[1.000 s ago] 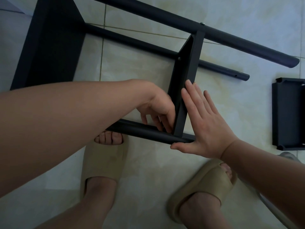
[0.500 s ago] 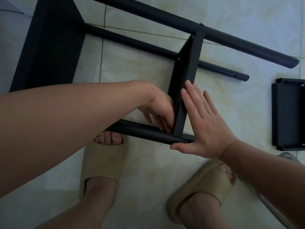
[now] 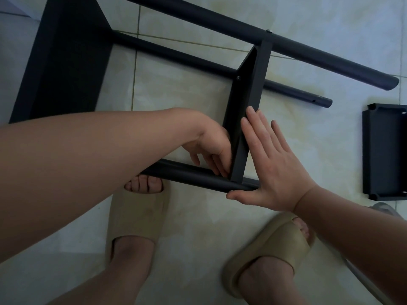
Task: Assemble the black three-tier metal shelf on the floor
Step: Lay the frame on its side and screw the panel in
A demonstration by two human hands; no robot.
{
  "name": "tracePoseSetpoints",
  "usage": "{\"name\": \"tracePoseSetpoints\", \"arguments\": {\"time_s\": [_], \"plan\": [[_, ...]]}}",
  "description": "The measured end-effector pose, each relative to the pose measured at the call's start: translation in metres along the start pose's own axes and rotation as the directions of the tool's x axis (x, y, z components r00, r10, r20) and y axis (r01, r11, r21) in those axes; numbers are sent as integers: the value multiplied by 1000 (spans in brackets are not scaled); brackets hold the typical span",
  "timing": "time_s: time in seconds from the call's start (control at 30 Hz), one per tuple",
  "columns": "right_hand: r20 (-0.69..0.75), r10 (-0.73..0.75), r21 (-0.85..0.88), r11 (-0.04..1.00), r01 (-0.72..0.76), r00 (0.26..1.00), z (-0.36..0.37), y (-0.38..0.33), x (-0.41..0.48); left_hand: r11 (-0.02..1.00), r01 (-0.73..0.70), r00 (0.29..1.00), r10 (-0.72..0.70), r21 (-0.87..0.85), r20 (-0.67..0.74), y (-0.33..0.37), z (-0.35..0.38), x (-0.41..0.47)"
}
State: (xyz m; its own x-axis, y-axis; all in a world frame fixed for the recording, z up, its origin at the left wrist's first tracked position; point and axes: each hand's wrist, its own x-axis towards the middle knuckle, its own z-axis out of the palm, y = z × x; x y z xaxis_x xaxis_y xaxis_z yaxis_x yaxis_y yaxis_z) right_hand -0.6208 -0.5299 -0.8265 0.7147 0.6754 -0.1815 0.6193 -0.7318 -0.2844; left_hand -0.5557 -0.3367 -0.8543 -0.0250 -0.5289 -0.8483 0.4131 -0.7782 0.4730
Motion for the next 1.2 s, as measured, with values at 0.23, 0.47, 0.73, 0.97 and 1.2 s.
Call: {"name": "tracePoseSetpoints", "arguments": {"time_s": [0.23, 0.47, 0.73, 0.97, 1.2], "plan": [[4, 3, -1, 1000, -3, 1000, 0, 0, 0, 1000, 12, 1000, -12, -7, -1, -2, 1, 0], [7, 1, 0, 1000, -1, 1000, 1, 0, 0, 1000, -9, 1000, 9, -3, 19, 0, -1, -1], [2, -1, 7, 1000, 1, 1000, 0, -1, 0, 1000, -27, 999, 27, 0, -24, -1, 1, 1], [3, 1, 11, 1000, -1, 1000, -1, -1, 1, 1000, 9, 1000, -9, 6, -1, -2, 0, -1], [14, 6, 6, 1000, -6, 1000, -1, -1, 0, 1000, -18, 1000, 18, -1, -8, 1, 0, -1]]}}
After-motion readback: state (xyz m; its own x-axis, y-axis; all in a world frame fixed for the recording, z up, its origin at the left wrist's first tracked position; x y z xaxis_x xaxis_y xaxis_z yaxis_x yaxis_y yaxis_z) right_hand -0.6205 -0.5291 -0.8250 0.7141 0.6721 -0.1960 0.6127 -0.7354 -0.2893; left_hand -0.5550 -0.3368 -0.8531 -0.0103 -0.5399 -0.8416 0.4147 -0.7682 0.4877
